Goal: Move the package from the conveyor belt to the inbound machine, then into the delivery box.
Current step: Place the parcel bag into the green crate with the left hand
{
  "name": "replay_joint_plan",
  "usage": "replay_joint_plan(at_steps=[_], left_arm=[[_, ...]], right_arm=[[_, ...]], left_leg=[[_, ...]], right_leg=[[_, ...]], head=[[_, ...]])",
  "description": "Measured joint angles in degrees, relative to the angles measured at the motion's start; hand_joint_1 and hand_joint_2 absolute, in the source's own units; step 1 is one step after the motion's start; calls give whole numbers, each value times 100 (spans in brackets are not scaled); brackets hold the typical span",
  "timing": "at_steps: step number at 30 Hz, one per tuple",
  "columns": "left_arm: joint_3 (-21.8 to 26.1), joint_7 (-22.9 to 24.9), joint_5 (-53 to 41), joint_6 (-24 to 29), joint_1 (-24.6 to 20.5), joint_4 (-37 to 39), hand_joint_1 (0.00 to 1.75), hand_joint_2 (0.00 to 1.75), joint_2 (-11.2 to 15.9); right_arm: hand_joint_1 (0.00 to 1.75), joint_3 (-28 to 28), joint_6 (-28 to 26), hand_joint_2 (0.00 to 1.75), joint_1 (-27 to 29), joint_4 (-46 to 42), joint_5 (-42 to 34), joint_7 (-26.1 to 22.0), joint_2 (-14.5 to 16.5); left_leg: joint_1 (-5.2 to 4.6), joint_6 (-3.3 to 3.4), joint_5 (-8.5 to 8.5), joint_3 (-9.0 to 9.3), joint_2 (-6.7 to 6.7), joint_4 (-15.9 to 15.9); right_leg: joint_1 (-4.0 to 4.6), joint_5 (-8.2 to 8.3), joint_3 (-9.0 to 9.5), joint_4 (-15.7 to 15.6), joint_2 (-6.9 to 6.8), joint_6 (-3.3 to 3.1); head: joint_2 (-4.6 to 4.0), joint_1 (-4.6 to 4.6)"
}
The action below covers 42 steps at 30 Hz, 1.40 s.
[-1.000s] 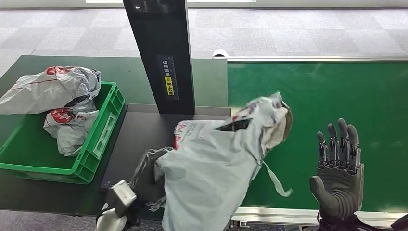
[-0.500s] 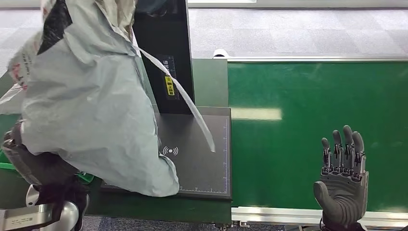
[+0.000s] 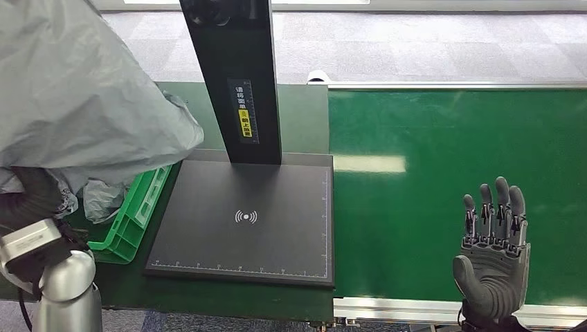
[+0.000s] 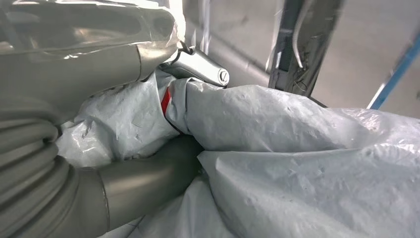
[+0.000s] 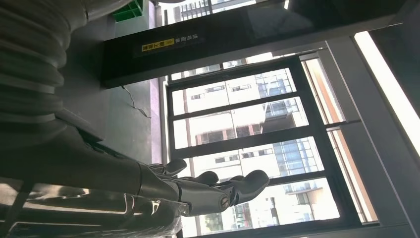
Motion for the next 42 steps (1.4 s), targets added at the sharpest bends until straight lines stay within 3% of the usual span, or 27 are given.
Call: replay_joint_plan(at_steps=[3, 4, 7, 8, 11, 15, 20, 25, 35, 38, 39, 42], left_arm=[[44, -5, -42, 0, -23, 16, 175, 175, -9], [395, -7, -530, 0, -205, 292, 175, 175, -49], [1881, 1177, -2644, -100, -1149, 2559, 175, 175, 103], [2010, 1702, -2938, -214, -1325, 3276, 175, 175, 253], [1800, 2369, -3282, -856, -1506, 4501, 175, 175, 538], [1435, 3011, -3510, -1667, -1644, 5552, 175, 175, 763], [1185, 3230, -3541, -2067, -1858, 6297, 175, 175, 993], [1047, 3253, -3496, -2797, -2128, 6759, 175, 175, 1137], [934, 3262, -3489, -2935, -2307, 7102, 175, 175, 1226], [851, 3487, -3529, -2819, -2326, 7117, 174, 175, 1222], [826, 3612, -3541, -2709, -2328, 7118, 146, 175, 1217], [803, 3935, -3450, -2187, -2316, 7097, 16, 175, 1193]], right_arm=[[0, 0, 0, 175, -3, 1, -2, 2, -1], [0, 1, -8, 175, -21, 15, -23, 22, -8], [0, -11, -62, 175, -129, 99, -96, 102, -49], [0, -22, -66, 175, -160, 120, -100, 115, -58], [0, -63, 9, 175, -236, 172, -97, 165, -68], [0, -97, 108, 175, -315, 276, -36, 210, -80], [0, -121, 111, 175, -349, 384, -11, 209, -97], [0, -140, 111, 175, -397, 488, -1, 209, -121], [0, -163, 110, 175, -443, 606, 33, 209, -144], [0, -168, 78, 175, -464, 623, 78, 213, -144], [0, -169, 52, 175, -471, 625, 90, 217, -143], [0, -172, -47, 175, -476, 624, 104, 244, -139]], left_leg=[[0, 0, 0, 0, 0, 0], [0, -1, 1, 3, 5, 0], [6, -5, 7, 14, 16, -1], [8, -6, 9, 15, 16, -1], [8, -6, 9, 10, 19, -1], [3, -5, 8, 7, 23, 0], [2, -6, 6, 6, 17, 0], [4, -7, 8, 16, 10, -2], [3, -7, 15, 37, -5, -2], [3, -8, 16, 39, -8, -2], [3, -8, 16, 38, -8, -2], [4, -10, 17, 35, -5, -2]], right_leg=[[0, 0, 0, 0, 0, 0], [1, 2, 0, 0, 2, -2], [7, 7, -1, 2, 6, -10], [9, 7, -1, 2, 6, -10], [9, 7, -1, 3, 8, -10], [5, 7, -2, 3, 15, -9], [3, 6, -2, 1, 10, -9], [5, 6, 11, 2, 2, -10], [4, 6, 37, 2, -11, -10], [4, 7, 38, 2, -14, -10], [4, 7, 38, 2, -14, -10], [6, 8, 31, 3, -10, -11]], head=[[0, 0], [0, -1], [0, -2], [0, -2], [0, -1], [0, 0], [0, -2], [0, -2], [0, -2], [0, -2], [0, -2], [0, -1]])
